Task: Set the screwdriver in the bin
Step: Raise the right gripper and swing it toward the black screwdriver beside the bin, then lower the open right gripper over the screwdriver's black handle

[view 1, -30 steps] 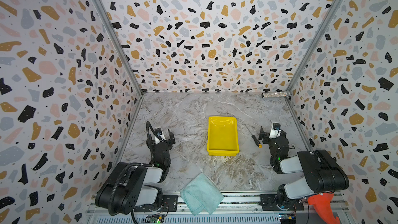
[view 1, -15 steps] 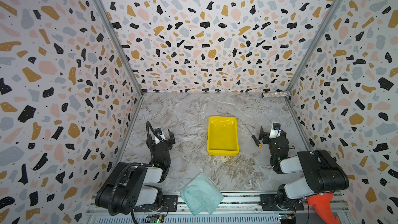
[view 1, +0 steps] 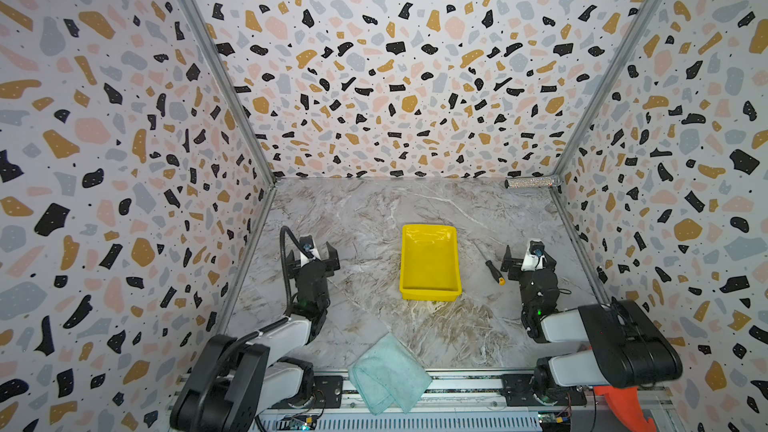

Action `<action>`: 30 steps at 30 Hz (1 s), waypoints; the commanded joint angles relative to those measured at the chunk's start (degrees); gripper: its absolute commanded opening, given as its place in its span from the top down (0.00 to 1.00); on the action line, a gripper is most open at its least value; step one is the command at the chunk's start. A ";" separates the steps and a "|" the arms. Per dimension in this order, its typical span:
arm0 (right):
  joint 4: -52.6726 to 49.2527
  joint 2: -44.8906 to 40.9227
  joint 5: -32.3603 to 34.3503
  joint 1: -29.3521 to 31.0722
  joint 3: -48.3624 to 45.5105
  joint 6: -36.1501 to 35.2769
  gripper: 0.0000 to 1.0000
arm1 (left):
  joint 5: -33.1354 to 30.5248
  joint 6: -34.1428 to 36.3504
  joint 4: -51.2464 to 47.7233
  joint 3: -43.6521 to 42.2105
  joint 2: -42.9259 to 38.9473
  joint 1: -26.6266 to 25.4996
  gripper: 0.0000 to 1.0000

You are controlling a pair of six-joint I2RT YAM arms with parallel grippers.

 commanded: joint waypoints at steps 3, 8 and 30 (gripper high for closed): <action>-35.47 -25.65 7.04 5.67 11.33 4.48 0.01 | 0.90 -12.79 -36.04 15.66 -9.36 -4.17 0.00; -83.25 -37.12 8.39 4.64 17.87 46.96 0.01 | 15.25 -17.97 -43.25 12.09 -16.99 -5.05 0.00; -73.98 -29.35 -4.47 10.38 12.59 35.25 0.01 | -6.65 -33.82 -55.26 6.50 -18.60 -4.63 0.00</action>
